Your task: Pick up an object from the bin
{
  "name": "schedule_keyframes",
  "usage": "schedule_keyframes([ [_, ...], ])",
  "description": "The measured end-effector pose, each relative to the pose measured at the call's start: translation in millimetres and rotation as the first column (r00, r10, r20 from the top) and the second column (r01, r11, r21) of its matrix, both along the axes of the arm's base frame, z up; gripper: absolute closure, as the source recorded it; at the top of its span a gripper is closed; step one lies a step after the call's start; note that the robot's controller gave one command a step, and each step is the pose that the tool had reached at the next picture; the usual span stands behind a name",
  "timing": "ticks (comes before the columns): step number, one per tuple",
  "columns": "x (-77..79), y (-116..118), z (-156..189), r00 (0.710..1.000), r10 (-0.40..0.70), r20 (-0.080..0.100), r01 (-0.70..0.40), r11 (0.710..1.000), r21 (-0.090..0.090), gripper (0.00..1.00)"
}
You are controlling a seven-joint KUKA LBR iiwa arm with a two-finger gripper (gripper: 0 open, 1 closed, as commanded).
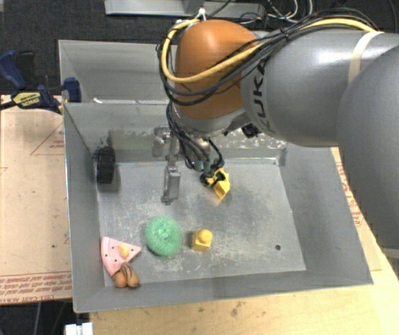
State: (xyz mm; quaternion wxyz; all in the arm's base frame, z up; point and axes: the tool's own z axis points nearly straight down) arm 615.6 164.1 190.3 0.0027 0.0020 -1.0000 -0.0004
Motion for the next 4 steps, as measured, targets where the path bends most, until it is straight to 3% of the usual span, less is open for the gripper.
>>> schedule_keyframes([
  [1, 0.9, -0.7, 4.9, 1.000, -0.002, 0.006, 0.002, 1.000, 0.001, 0.00],
  [3, -12.3, 29.0, -30.5, 0.995, 0.096, 0.015, -0.096, 0.995, 0.000, 0.00],
  [4, -41.9, 28.7, -67.5, 0.958, 0.288, 0.004, -0.288, 0.958, 0.000, 0.00],
])
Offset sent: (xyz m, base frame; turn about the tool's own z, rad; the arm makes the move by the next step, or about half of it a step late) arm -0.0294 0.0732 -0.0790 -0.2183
